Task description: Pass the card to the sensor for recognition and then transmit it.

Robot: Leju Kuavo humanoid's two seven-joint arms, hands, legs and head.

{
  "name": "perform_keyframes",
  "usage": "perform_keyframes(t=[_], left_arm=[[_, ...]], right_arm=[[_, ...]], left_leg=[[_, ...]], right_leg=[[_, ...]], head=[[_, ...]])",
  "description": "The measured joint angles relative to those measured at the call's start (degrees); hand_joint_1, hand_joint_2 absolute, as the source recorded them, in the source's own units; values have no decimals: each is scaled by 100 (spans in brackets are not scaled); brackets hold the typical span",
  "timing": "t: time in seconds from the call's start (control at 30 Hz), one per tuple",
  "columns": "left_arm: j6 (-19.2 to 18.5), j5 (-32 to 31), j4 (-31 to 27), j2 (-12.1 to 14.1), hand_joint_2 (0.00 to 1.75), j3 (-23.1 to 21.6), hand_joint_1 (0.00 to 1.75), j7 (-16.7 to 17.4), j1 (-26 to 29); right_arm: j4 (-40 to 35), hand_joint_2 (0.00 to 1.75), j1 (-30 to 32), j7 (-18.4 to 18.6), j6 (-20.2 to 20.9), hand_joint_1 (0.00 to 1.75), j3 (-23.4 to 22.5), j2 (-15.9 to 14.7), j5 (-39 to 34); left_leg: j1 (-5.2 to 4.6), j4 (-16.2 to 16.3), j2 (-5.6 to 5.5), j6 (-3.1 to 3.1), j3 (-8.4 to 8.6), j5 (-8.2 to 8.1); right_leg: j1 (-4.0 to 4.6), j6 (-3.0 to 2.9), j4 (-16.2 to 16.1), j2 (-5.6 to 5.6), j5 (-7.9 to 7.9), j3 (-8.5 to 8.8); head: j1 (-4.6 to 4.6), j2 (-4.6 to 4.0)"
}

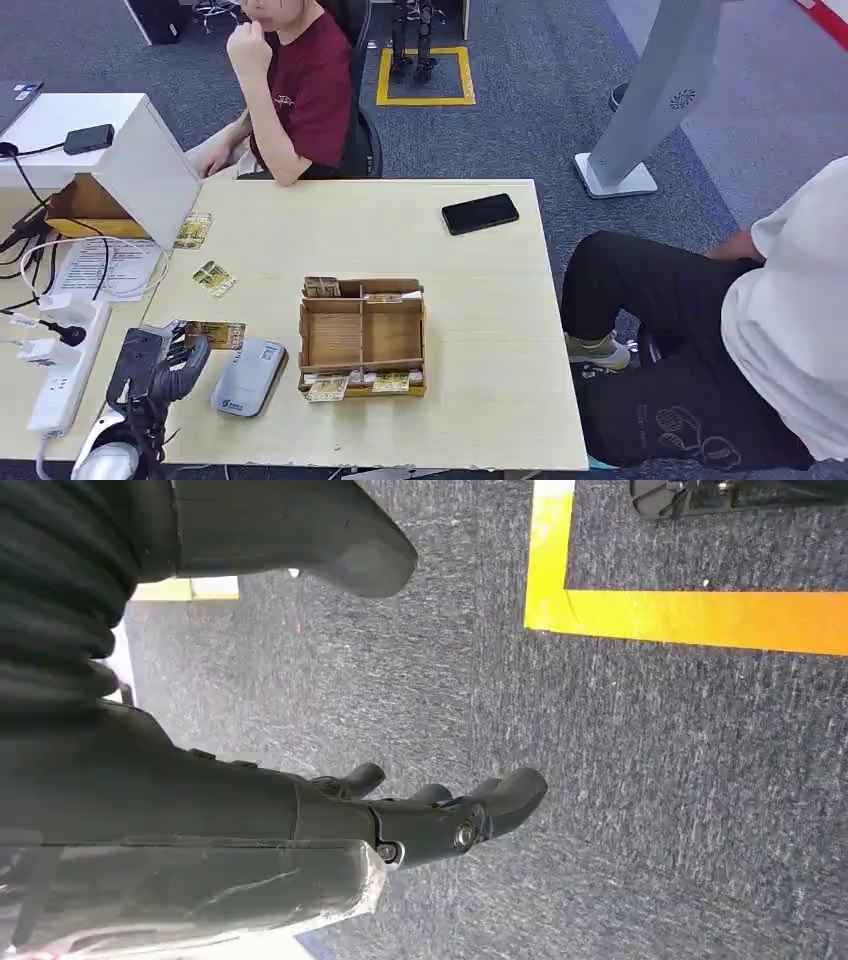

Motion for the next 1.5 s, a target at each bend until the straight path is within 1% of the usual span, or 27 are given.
perform_keyframes(t=[0.73, 1.0, 1.1, 1.2, 1.5], left_arm=[[-68, -74, -105, -20, 175, 0, 175, 50, 153], [-168, -142, -118, -113, 175, -7, 175, 83, 308], [-168, -212, -118, -153, 175, -28, 175, 101, 338], [-114, -424, -118, -186, 175, -87, 175, 103, 369], [-103, -455, -116, -236, 175, -140, 175, 103, 399]], right_arm=[[-37, 175, 9, 0, 7, 0, -72, 22, 0], [-52, 175, 12, 0, 7, 0, -76, 26, 15], [-61, 175, 11, 0, 7, 0, -87, 39, 15], [-66, 175, 11, 0, 9, 0, -105, 48, 17], [-85, 175, 11, 0, 13, 0, -111, 55, 33]], left_leg=[[0, 0, 0, 0, 0, 0], [0, 0, 0, 0, 1, 0], [0, 0, 0, 0, 1, 0], [0, 0, 0, 0, 1, 0], [0, 0, 0, 0, 1, 0]], right_leg=[[0, 0, 0, 0, 0, 0], [0, 0, -1, 0, 0, -1], [0, 0, 0, 0, 0, 0], [0, 0, -1, 0, 0, -1], [0, 0, -1, 0, 0, -1]], head=[[2, 0], [2, 0], [-2, 0], [0, 0], [0, 0]])
